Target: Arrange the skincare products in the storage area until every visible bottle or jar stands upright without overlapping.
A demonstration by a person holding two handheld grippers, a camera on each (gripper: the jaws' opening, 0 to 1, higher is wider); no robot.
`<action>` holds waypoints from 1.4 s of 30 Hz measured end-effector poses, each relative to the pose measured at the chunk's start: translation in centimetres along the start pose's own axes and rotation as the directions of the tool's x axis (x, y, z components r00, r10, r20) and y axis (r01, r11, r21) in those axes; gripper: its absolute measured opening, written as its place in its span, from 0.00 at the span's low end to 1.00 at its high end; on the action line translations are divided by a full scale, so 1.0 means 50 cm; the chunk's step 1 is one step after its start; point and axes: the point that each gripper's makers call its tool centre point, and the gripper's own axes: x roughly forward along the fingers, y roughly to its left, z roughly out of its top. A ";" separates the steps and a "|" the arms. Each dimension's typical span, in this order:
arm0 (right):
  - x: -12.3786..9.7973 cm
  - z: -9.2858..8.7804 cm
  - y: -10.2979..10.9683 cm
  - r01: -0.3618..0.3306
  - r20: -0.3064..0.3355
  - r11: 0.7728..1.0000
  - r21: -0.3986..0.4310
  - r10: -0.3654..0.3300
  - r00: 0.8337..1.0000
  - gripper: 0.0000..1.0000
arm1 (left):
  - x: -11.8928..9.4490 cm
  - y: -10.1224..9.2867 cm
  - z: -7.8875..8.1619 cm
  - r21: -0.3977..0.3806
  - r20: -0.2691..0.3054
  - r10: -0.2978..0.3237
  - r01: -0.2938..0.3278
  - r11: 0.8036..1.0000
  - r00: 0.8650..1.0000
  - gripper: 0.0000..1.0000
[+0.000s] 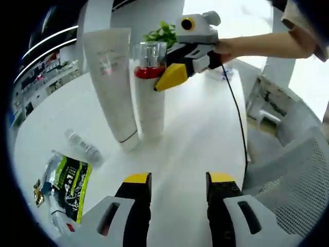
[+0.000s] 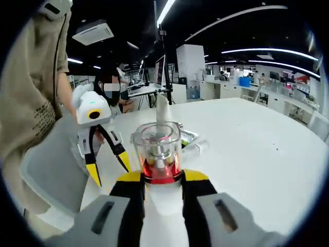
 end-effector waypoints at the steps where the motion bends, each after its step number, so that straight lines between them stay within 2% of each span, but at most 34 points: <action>1: 0.002 0.001 -0.002 -0.003 0.004 1.000 -0.002 0.003 1.000 0.26 | -0.002 0.002 -0.003 -0.004 -0.001 0.004 -0.004 1.000 1.000 0.39; 7: 0.009 0.004 -0.005 -0.037 0.015 0.999 -0.007 0.037 0.999 0.26 | -0.010 0.005 -0.016 -0.022 -0.010 0.020 -0.020 1.000 1.000 0.39; 14: 0.009 0.005 0.001 -0.045 0.004 0.999 -0.018 0.046 0.999 0.27 | -0.012 0.003 -0.022 -0.028 -0.012 0.020 -0.020 0.999 1.000 0.39; 20: 0.009 0.005 0.001 -0.029 0.000 0.999 0.030 0.029 1.000 0.28 | -0.011 0.003 -0.019 -0.027 -0.009 0.016 -0.017 0.999 1.000 0.39; 26: -0.007 0.004 -0.025 0.068 -0.012 0.992 0.102 -0.067 0.998 0.41 | -0.016 0.006 -0.015 -0.022 -0.006 0.017 -0.017 1.000 1.000 0.41; 29: -0.017 0.016 -0.025 0.092 -0.007 0.990 0.106 -0.092 0.996 0.42 | -0.023 0.008 -0.013 -0.018 -0.002 0.019 -0.019 1.000 1.000 0.43; 31: -0.023 0.022 -0.028 0.137 -0.026 0.985 0.100 -0.135 0.990 0.43 | -0.030 0.010 -0.013 -0.015 0.002 0.024 -0.023 1.000 1.000 0.44; 35: -0.047 0.040 -0.042 0.269 -0.059 0.962 0.046 -0.266 0.962 0.47 | -0.044 0.009 -0.012 -0.019 0.013 0.028 -0.028 0.999 1.000 0.46; 38: -0.069 0.078 -0.038 0.324 -0.008 0.944 0.063 -0.324 0.946 0.49 | -0.062 0.006 -0.013 -0.028 0.029 0.034 -0.033 0.999 0.999 0.48; 39: -0.079 0.093 -0.038 0.351 0.010 0.934 0.063 -0.353 0.936 0.49 | -0.067 0.004 -0.013 -0.032 0.034 0.034 -0.033 0.999 0.999 0.49; 42: -0.094 0.120 -0.022 0.373 0.033 0.925 0.069 -0.375 0.926 0.49 | -0.083 -0.004 -0.023 -0.041 0.036 0.032 -0.030 0.999 0.999 0.51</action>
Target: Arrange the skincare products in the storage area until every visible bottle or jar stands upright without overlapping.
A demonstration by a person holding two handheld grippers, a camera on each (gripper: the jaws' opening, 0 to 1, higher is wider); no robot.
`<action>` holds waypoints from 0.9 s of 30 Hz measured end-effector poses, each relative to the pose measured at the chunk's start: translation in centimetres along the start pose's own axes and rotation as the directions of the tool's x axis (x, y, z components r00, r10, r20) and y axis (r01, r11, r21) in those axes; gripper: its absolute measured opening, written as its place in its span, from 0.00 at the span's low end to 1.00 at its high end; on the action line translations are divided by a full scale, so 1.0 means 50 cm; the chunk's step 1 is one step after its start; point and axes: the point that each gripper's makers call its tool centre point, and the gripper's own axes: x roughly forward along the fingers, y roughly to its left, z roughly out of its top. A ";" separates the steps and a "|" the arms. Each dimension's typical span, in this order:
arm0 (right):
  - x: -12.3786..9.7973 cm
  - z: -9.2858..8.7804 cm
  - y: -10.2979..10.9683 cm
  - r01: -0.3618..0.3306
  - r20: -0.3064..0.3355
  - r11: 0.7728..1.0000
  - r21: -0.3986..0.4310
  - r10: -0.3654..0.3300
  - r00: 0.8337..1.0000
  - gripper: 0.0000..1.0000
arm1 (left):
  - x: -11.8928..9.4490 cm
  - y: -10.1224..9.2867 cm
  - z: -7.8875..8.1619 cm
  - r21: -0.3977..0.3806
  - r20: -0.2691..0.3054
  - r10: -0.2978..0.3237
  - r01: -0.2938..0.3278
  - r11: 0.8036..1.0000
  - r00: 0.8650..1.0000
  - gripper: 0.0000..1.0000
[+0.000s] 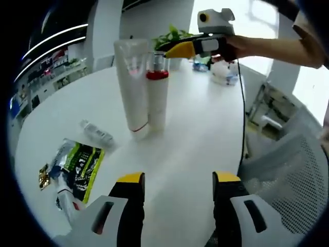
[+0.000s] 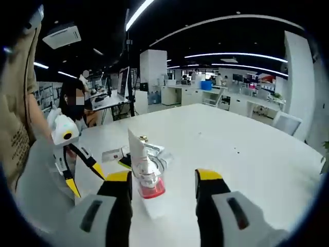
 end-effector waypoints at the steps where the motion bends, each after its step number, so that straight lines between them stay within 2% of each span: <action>1: -0.004 0.006 0.004 0.006 0.004 1.000 -0.005 -0.006 1.000 0.49 | -0.003 -0.002 -0.004 0.001 -0.003 -0.001 0.001 1.000 1.000 0.51; 8: -0.039 0.053 0.041 0.054 0.025 0.998 -0.025 -0.053 0.998 0.51 | -0.027 -0.031 -0.023 0.014 -0.006 -0.020 0.020 1.000 1.000 0.54; 13: -0.051 0.064 0.083 0.068 0.014 0.997 -0.041 -0.068 0.998 0.56 | -0.051 -0.042 -0.028 0.009 0.006 -0.032 0.032 0.999 0.999 0.56; 16: -0.056 0.054 0.105 0.078 -0.018 0.996 -0.050 -0.079 0.997 0.61 | -0.071 -0.037 -0.030 0.001 0.014 -0.024 0.024 1.000 1.000 0.59; 19: -0.064 0.055 0.113 0.089 -0.018 0.996 -0.025 -0.090 0.996 0.64 | -0.084 -0.030 -0.032 -0.006 0.017 -0.015 0.015 1.000 1.000 0.63; 27: -0.096 0.105 0.133 0.148 0.061 0.989 0.017 -0.148 0.987 0.73 | -0.141 0.016 -0.033 -0.052 0.048 0.041 -0.038 0.998 0.998 0.69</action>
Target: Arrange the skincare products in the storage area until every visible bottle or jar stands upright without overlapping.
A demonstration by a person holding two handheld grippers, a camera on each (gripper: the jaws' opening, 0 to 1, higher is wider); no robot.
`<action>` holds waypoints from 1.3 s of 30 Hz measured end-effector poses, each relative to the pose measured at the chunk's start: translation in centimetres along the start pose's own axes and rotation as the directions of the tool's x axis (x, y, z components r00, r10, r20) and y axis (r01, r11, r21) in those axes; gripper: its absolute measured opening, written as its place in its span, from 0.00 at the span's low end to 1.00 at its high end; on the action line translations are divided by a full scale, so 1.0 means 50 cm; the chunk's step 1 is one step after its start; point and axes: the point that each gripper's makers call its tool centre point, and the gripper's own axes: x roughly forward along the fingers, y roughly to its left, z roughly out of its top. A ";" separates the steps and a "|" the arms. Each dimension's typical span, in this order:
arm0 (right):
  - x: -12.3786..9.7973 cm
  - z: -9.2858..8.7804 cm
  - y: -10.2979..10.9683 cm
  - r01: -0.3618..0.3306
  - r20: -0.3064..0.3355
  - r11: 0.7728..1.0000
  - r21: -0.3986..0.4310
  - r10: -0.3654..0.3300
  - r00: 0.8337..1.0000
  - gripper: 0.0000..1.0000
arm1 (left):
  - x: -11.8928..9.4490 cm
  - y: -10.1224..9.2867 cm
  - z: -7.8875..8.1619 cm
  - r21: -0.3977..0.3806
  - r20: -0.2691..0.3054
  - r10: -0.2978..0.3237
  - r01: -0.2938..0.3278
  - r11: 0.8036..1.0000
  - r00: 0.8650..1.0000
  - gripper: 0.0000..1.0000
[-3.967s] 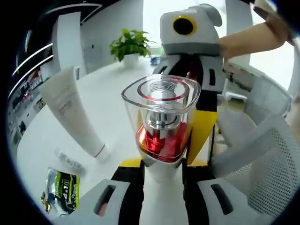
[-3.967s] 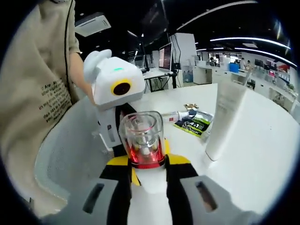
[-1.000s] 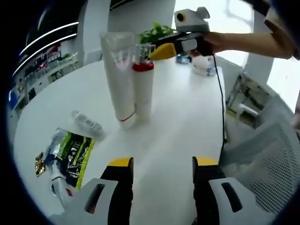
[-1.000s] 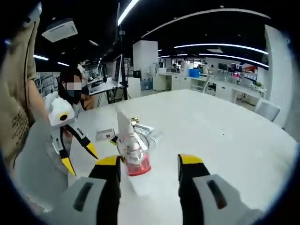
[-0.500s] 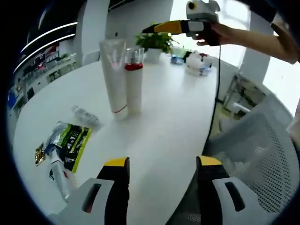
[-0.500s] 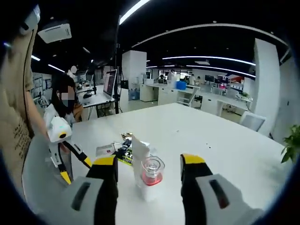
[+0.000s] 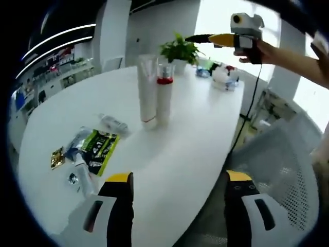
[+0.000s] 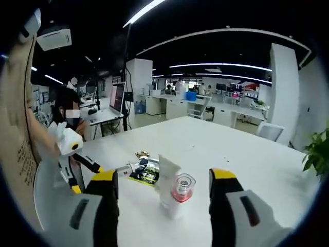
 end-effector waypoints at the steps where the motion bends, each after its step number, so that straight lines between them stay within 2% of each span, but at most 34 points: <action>1: -0.006 0.006 0.004 0.004 0.002 1.000 0.000 -0.004 1.000 0.73 | -0.006 0.007 0.000 -0.004 0.004 0.009 -0.009 1.000 1.000 0.70; 6: -0.029 0.025 0.020 0.031 0.009 0.999 0.007 -0.031 0.999 0.76 | -0.044 0.047 -0.009 -0.040 0.018 0.060 -0.060 0.997 0.998 0.73; 8: -0.041 0.027 0.025 0.068 0.010 0.998 0.002 -0.068 0.998 0.77 | -0.062 0.061 -0.013 -0.058 0.024 0.082 -0.080 0.995 0.996 0.74; 13: -0.060 0.006 0.055 0.112 -0.021 0.994 0.007 -0.112 0.993 0.82 | -0.100 0.087 -0.029 -0.102 0.024 0.121 -0.118 0.988 0.992 0.78; 19: -0.086 -0.019 0.068 0.167 -0.033 0.983 0.076 -0.165 0.986 0.83 | -0.125 0.090 -0.055 -0.120 0.011 0.143 -0.141 0.983 0.990 0.81; 27: -0.108 -0.045 0.073 0.229 -0.039 0.964 0.132 -0.226 0.973 0.85 | -0.128 0.069 -0.095 -0.117 -0.024 0.135 -0.137 0.984 0.991 0.80; 28: -0.108 -0.049 0.073 0.233 -0.043 0.963 0.138 -0.230 0.972 0.85 | -0.129 0.067 -0.097 -0.107 -0.036 0.133 -0.136 0.985 0.990 0.80; 30: -0.106 -0.060 0.075 0.241 -0.050 0.959 0.151 -0.236 0.970 0.85 | -0.129 0.071 -0.088 -0.101 -0.018 0.138 -0.140 0.985 0.990 0.80; 39: -0.078 -0.105 0.114 0.242 -0.078 0.949 0.202 -0.231 0.970 0.88 | -0.138 0.083 -0.090 -0.149 -0.006 0.159 -0.158 0.976 0.987 0.82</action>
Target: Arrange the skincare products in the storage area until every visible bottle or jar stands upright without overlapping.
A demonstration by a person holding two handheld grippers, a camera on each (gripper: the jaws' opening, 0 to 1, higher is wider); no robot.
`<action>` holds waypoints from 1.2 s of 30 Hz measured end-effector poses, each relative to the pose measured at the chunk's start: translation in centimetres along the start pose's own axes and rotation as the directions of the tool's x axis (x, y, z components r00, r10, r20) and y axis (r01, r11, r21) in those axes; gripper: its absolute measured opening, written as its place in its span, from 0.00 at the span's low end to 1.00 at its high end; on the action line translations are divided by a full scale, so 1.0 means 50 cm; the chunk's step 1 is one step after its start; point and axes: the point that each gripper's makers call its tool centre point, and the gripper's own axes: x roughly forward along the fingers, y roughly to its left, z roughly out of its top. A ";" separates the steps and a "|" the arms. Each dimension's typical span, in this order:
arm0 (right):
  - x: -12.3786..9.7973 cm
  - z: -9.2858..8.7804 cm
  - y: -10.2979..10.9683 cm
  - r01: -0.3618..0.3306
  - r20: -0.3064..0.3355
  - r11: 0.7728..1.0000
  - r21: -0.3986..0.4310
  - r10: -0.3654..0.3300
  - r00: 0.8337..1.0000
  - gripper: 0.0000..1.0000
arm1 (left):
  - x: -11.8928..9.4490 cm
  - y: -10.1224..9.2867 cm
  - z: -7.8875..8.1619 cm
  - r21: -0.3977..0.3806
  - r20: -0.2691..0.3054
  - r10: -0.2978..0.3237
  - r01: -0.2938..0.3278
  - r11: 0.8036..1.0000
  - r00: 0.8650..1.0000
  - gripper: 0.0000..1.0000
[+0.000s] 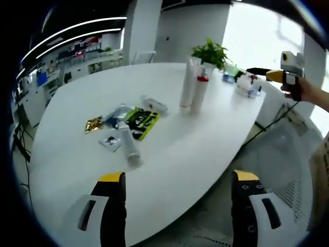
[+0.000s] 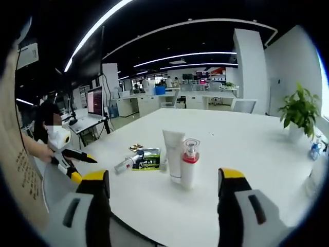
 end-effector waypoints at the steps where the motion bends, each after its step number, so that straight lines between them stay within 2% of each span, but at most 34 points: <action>1: 0.002 -0.004 0.006 -0.001 0.001 1.000 0.006 0.001 1.000 0.88 | 0.000 0.001 0.000 -0.001 0.000 0.001 -0.001 1.000 1.000 0.82; 15: 0.052 -0.081 0.088 -0.051 -0.034 0.995 0.085 0.054 0.998 0.92 | -0.009 0.017 0.006 -0.029 0.016 0.037 -0.037 0.999 0.999 0.85; 23: 0.067 -0.102 0.091 -0.053 -0.029 0.990 0.133 0.058 0.998 0.91 | -0.009 0.021 0.004 -0.036 0.010 0.046 -0.046 0.998 0.999 0.86; 27: 0.083 -0.104 0.090 -0.072 -0.033 0.990 0.121 0.076 0.997 0.90 | -0.008 0.020 0.002 -0.035 0.003 0.044 -0.044 0.998 0.999 0.86; 29: 0.087 -0.109 0.082 -0.067 -0.075 0.997 0.049 0.070 0.995 0.89 | -0.007 0.021 0.000 -0.037 0.000 0.045 -0.045 0.998 0.999 0.86; 30: 0.090 -0.107 0.078 -0.060 -0.079 0.997 0.039 0.063 0.995 0.88 | -0.007 0.021 -0.001 -0.037 -0.002 0.046 -0.046 0.998 0.999 0.86; 33: 0.096 -0.096 0.082 -0.063 -0.056 0.996 0.061 0.066 0.996 0.86 | -0.008 0.020 -0.003 -0.040 -0.001 0.043 -0.043 0.998 0.999 0.85; 36: 0.098 -0.114 0.101 -0.085 -0.116 0.996 0.006 0.085 0.990 0.83 | -0.008 0.020 -0.004 -0.043 -0.001 0.042 -0.042 0.998 0.999 0.85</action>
